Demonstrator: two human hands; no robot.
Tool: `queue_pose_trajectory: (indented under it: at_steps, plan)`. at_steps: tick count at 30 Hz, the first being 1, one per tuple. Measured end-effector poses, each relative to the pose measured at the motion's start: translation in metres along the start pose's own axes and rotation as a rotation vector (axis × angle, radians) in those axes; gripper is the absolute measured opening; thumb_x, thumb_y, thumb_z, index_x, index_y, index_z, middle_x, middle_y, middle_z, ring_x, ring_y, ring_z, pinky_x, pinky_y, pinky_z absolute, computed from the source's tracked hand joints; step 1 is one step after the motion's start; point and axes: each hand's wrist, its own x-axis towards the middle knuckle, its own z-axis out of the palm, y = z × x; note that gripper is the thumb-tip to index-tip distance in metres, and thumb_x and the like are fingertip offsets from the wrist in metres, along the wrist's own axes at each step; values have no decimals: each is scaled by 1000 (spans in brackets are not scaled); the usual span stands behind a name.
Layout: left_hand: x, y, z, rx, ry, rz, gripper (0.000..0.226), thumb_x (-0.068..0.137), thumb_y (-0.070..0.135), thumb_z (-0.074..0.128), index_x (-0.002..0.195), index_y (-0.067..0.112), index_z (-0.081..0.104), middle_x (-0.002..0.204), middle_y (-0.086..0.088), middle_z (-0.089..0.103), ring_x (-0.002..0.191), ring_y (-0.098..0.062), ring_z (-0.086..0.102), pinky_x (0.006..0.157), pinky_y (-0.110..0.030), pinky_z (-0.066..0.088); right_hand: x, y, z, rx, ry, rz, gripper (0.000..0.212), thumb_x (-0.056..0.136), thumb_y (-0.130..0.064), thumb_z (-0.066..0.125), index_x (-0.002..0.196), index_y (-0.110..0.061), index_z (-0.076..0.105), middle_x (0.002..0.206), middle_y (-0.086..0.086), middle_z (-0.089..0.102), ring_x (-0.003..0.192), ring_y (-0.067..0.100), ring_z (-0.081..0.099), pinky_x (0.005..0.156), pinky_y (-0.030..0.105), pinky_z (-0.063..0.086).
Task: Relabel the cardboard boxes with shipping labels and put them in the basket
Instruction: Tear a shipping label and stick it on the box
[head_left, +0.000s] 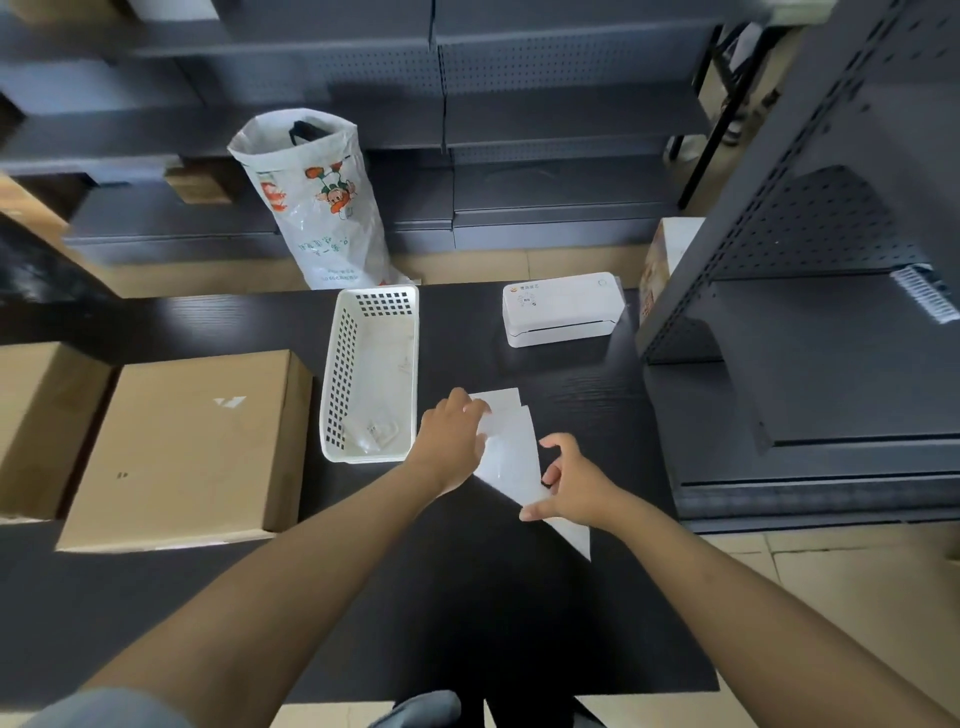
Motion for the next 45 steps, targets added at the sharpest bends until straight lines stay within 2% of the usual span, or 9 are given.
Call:
queue_pose_trajectory:
  at_steps: [2,5,9,16,23,26,28,33,45]
  plan:
    - [-9,3,-2,-20,-3,19,38,96,24,53,134,23,48,141,-2,40,122,-22,48,106,-34,39,-3,1,3,78,41,44,91,60,-46,85,130,-38,27,110,-7,50,93,11,55,75,24,45]
    - [-26,5,-3,-20,-31,65,39,95,25,54,133,24,47,141,-1,40,123,-22,47,108,-36,38,-8,2,10,136,106,47,59,74,-54,72,121,-28,49,119,-6,52,101,11,55,80,28,48]
    - [-57,2,-1,11,-87,176,44,91,29,56,134,24,46,140,0,41,125,-21,44,109,-39,33,-30,-2,24,347,201,-14,27,81,-54,65,93,-31,58,97,-12,61,90,7,58,73,24,45]
    - [-102,-6,22,12,-258,267,38,93,25,48,131,24,49,139,1,46,125,-20,45,107,-37,32,-61,11,65,451,247,95,32,90,-29,64,118,-15,60,115,-1,61,106,17,57,88,29,46]
    - [-103,-1,44,8,-135,306,38,99,34,44,134,20,48,137,-1,49,119,-21,51,101,-36,39,-69,19,87,514,146,161,33,92,-21,62,124,-14,58,104,-7,60,92,8,54,78,24,42]
    - [-99,6,49,45,-133,334,41,98,37,44,136,20,47,137,-2,49,119,-22,51,99,-36,39,-70,22,88,492,116,161,42,91,-22,62,132,-16,53,112,-7,54,104,12,51,83,25,40]
    - [-98,9,51,84,-114,358,39,99,38,44,132,19,49,132,-2,52,114,-22,53,95,-34,40,-71,25,88,478,75,137,35,92,-21,61,127,-21,58,118,-5,57,110,15,52,85,26,41]
    - [-99,17,46,166,-129,346,34,99,39,41,119,18,59,113,-2,65,101,-21,60,91,-34,43,-73,29,84,424,7,62,14,91,-20,60,86,-32,66,98,-6,61,95,11,55,71,21,40]
    - [-91,32,29,175,-193,225,30,97,24,42,114,16,65,101,-6,71,92,-26,64,84,-31,45,-73,37,62,257,-56,-12,18,92,-16,59,99,-31,65,102,-6,60,99,10,56,80,22,43]
